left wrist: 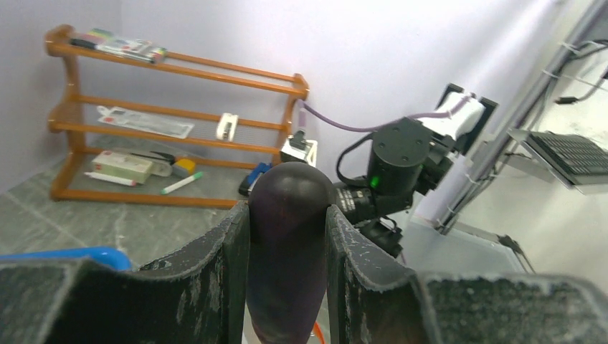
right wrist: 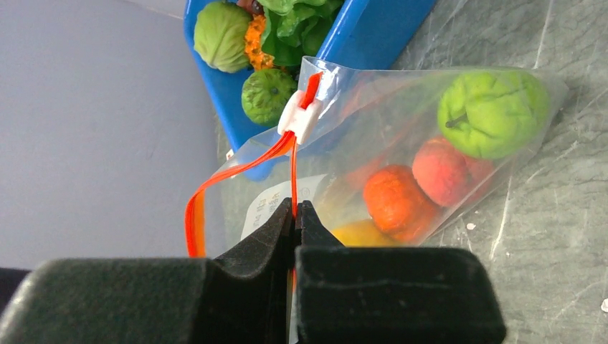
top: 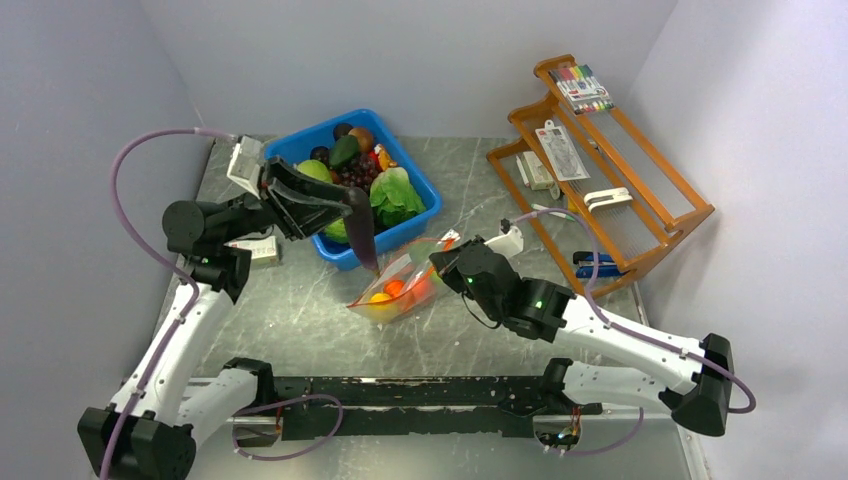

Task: Place the food in the zip-top bag and seal the zipper
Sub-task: Place the fake vegetable in the zipper food storage bag.

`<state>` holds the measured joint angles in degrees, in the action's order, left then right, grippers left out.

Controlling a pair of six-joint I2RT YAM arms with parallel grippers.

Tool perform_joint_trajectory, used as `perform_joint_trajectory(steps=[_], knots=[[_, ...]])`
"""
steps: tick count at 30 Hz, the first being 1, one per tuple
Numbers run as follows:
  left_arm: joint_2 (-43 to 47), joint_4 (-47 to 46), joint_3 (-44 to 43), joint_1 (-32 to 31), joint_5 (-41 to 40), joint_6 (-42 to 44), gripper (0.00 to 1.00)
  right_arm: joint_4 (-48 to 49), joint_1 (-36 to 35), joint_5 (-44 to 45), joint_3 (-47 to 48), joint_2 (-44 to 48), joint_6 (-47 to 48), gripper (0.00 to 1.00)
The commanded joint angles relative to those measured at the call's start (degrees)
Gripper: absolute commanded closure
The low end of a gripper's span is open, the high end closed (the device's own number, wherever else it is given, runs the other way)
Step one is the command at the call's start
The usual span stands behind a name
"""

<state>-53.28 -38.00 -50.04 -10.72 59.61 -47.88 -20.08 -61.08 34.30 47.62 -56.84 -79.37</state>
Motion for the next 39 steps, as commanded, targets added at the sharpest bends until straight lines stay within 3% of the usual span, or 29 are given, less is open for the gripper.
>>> perform_joint_trajectory(steps=[1,15,24,35,39], knots=[[-1.2,-12.2,1.1,-3.3,4.1,-3.4,0.92,-1.2,0.0,1.7,1.9,-0.6,-2.2,1.00],[-1.8,-8.5,0.0,-8.7,2.9,1.4,0.93,0.3,0.0,-0.3,1.4,-2.4,-2.6,1.00],[-2.0,9.2,-1.4,-9.4,1.1,16.9,0.93,1.1,-0.1,-0.6,1.5,-1.7,-2.2,1.00],[-4.1,4.5,4.9,-11.7,3.5,19.9,0.91,5.5,0.0,-1.7,0.5,-0.5,-0.4,1.00],[-4.8,10.5,4.9,-13.1,2.6,25.7,0.89,6.1,-0.1,-1.8,0.1,-0.2,-0.4,1.00]])
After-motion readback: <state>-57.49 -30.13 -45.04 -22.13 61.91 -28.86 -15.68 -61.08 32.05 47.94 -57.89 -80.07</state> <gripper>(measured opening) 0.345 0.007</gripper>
